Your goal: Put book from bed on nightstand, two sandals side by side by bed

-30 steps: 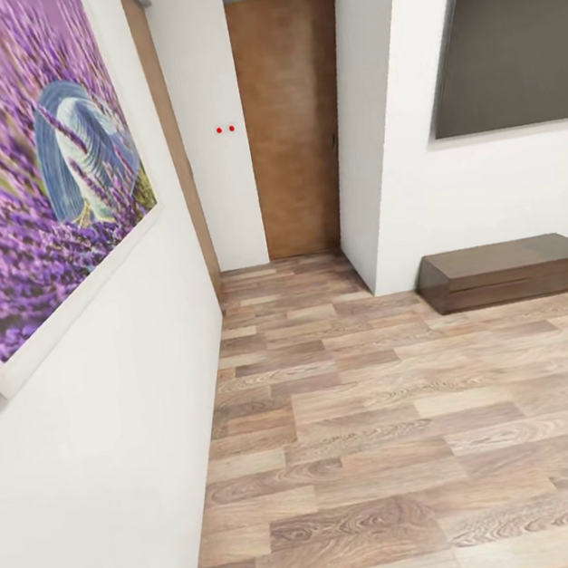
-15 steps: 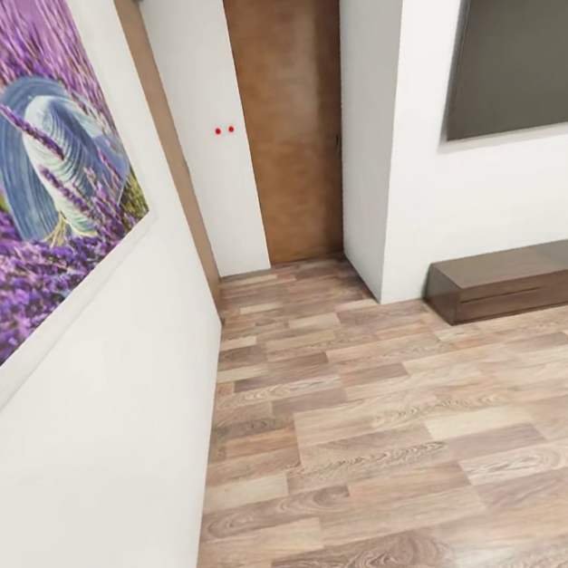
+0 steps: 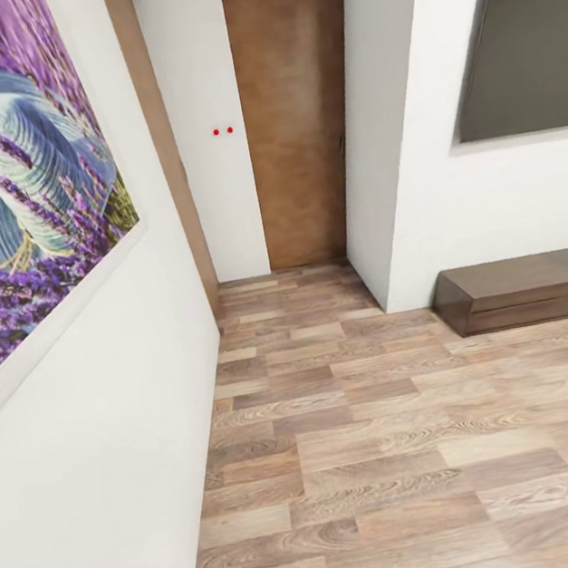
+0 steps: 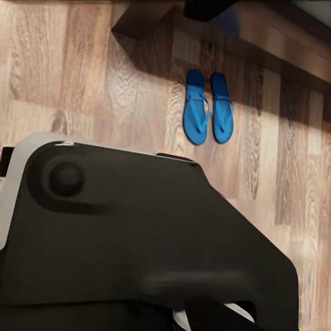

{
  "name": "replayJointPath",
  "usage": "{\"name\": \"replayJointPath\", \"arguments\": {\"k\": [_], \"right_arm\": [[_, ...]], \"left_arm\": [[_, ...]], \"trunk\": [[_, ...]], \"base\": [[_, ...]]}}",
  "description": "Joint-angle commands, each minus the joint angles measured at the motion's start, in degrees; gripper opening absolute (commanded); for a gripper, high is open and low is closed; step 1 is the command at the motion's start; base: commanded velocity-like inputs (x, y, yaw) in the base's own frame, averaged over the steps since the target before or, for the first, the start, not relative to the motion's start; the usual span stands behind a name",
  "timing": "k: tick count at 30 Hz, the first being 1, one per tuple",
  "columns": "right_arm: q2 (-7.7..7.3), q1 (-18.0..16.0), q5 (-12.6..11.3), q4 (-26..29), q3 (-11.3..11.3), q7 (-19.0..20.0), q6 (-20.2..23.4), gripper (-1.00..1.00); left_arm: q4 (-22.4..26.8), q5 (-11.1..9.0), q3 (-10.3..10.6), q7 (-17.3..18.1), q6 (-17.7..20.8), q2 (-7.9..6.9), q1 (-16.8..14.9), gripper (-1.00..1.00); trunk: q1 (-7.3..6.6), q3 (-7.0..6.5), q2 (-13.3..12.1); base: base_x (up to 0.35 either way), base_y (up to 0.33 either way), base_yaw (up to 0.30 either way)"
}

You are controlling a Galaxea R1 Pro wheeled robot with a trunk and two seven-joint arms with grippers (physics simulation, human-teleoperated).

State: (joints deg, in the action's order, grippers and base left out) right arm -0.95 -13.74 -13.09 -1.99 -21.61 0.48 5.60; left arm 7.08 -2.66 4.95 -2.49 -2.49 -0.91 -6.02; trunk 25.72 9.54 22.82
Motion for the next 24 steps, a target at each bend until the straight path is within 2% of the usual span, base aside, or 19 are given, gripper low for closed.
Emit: {"name": "replayJointPath", "arguments": {"k": [1,24], "right_arm": [[0.0,-0.1,-0.5,-0.1,-0.5,0.1,0.1,1.0],[-0.01,-0.1,-0.6,0.0,-0.5,0.1,0.1,1.0]], "left_arm": [[0.0,-0.2,0.5,-0.2,-0.3,-0.02,0.0,1.0],[0.0,-0.1,0.5,-0.2,-0.8,0.02,0.0,1.0]], "trunk": [[0.06,0.1,0.1],[0.06,0.1,0.1]], "base": [[0.35,0.0,0.0],[0.35,0.0,0.0]]}}
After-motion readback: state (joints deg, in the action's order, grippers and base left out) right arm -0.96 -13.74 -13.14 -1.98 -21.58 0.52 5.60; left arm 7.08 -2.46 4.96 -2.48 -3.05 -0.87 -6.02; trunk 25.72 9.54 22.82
